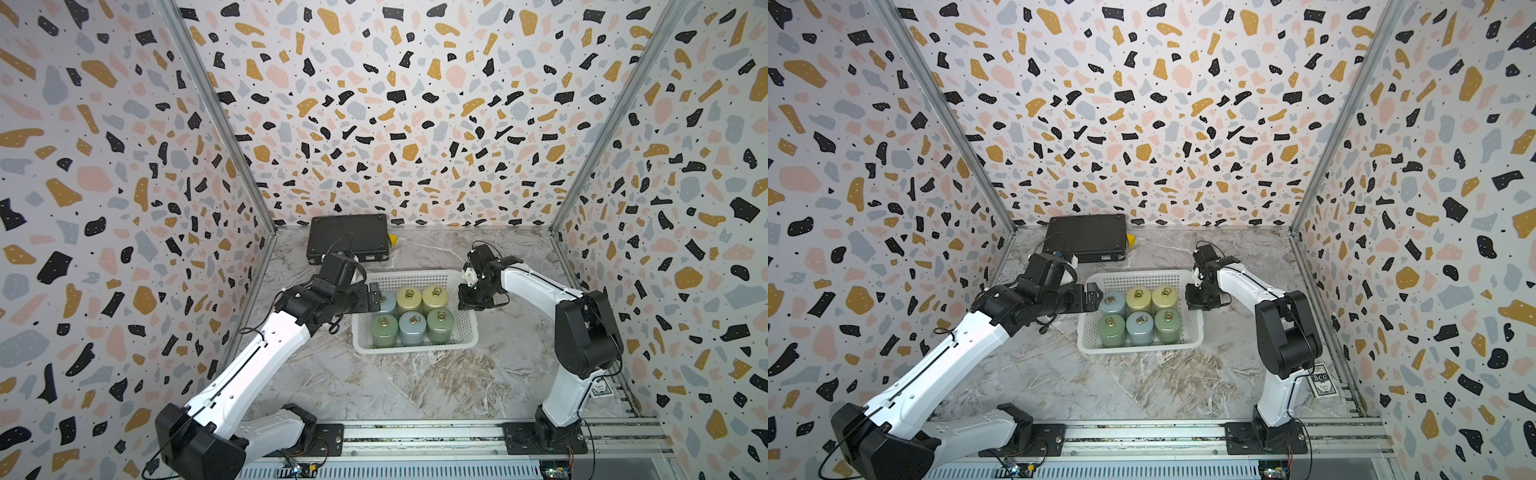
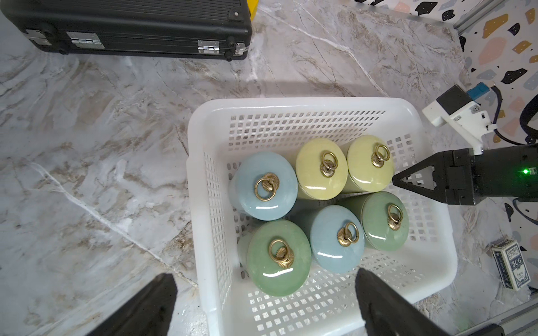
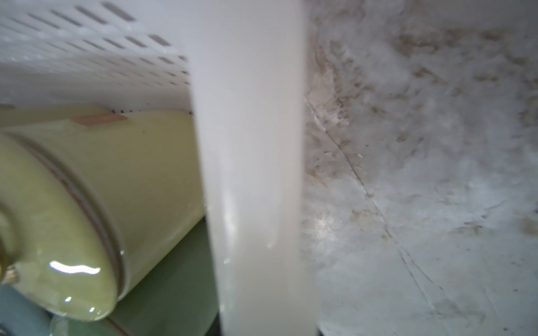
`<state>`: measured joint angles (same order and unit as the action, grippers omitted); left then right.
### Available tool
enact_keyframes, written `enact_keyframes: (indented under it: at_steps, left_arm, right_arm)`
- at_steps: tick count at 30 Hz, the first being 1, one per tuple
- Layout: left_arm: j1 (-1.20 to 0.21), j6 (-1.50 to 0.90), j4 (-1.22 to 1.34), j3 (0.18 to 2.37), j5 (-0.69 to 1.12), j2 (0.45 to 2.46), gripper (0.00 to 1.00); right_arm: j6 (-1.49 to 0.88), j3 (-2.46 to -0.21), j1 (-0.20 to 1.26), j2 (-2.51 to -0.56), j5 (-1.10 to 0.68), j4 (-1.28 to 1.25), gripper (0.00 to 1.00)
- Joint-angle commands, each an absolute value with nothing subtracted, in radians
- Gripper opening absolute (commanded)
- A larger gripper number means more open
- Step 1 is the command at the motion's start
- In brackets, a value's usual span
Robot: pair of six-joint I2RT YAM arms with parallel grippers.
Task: Take the tea canister out of the basket
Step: Move the basket to the center of the board.
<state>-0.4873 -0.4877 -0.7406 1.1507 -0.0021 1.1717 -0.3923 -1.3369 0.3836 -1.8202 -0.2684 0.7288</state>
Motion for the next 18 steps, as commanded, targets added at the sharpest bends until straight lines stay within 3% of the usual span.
enact_keyframes:
  at_steps: [1, 18]
  left_arm:
    - [-0.491, -0.499, -0.73, 1.134, -0.008, 1.161, 1.0]
    - [-0.491, -0.498, -0.73, 1.164, 0.031, 1.207, 1.0]
  right_arm:
    - [-0.385, -1.388, 0.385, -1.825, -0.272, 0.734, 0.07]
    - [-0.468, -1.48, 0.36, -1.888, -0.134, 0.719, 0.05]
